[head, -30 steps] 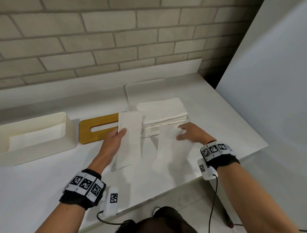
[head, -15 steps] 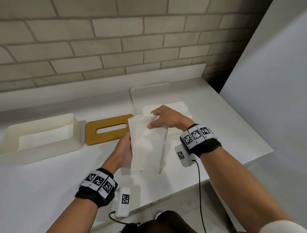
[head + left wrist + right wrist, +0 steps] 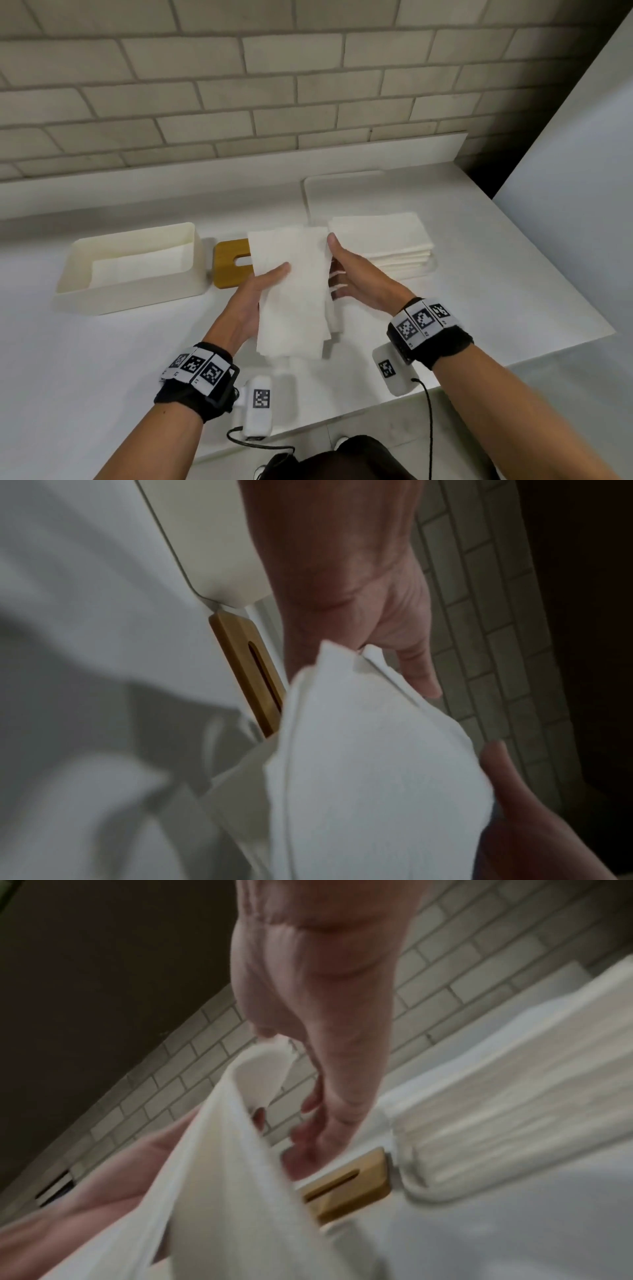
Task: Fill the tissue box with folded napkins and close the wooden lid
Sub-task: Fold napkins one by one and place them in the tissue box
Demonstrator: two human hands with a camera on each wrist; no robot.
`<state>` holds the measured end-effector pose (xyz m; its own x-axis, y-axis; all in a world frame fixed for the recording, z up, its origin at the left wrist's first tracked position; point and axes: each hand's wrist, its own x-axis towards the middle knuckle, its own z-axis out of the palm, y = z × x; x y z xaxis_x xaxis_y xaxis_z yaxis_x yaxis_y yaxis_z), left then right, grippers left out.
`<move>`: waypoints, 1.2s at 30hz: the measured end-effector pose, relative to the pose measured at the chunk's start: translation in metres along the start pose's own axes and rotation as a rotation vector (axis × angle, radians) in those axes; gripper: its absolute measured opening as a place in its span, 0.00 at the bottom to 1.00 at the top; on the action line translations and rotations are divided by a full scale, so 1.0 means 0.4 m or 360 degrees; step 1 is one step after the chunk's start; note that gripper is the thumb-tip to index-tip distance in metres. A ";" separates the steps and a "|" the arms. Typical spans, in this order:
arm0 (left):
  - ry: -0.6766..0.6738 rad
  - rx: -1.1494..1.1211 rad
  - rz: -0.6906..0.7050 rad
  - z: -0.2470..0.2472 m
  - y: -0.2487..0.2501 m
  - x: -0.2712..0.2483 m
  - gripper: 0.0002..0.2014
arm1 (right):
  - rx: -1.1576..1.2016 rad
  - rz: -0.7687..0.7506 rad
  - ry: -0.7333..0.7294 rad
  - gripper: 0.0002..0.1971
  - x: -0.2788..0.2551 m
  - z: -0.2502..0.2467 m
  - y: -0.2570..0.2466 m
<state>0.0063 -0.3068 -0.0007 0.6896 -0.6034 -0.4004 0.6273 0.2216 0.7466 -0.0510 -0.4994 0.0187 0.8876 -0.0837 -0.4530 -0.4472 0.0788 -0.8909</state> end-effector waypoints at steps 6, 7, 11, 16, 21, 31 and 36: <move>-0.0020 0.0297 -0.0205 0.017 -0.003 0.012 0.31 | 0.0136 0.0027 -0.0031 0.34 0.025 0.092 0.050; 0.0017 0.0250 -0.0217 0.008 0.001 0.013 0.31 | 0.0220 0.0043 0.0006 0.31 0.029 0.091 0.054; 0.0059 0.0225 -0.0233 -0.011 0.005 0.010 0.30 | 0.0293 0.0053 0.0017 0.24 0.040 0.095 0.053; 0.0032 0.0120 -0.0211 -0.027 0.016 -0.004 0.23 | 0.0365 0.0002 -0.0009 0.25 0.055 0.105 0.051; 0.0057 0.0493 0.0129 -0.082 0.005 -0.013 0.21 | 0.0251 -0.0244 -0.0096 0.25 0.038 0.110 0.051; 0.0221 0.0635 0.0651 -0.084 -0.003 -0.054 0.23 | -0.0070 -0.0555 -0.0036 0.14 0.010 0.158 0.067; 0.0230 0.0678 0.0609 -0.094 -0.031 -0.043 0.21 | -0.0091 -0.0495 -0.0047 0.08 0.012 0.176 0.092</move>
<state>0.0002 -0.2703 -0.0229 0.8994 -0.4239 -0.1068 0.1445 0.0576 0.9878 -0.0555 -0.4268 -0.0141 0.9852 -0.0662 -0.1581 -0.1585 -0.0018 -0.9874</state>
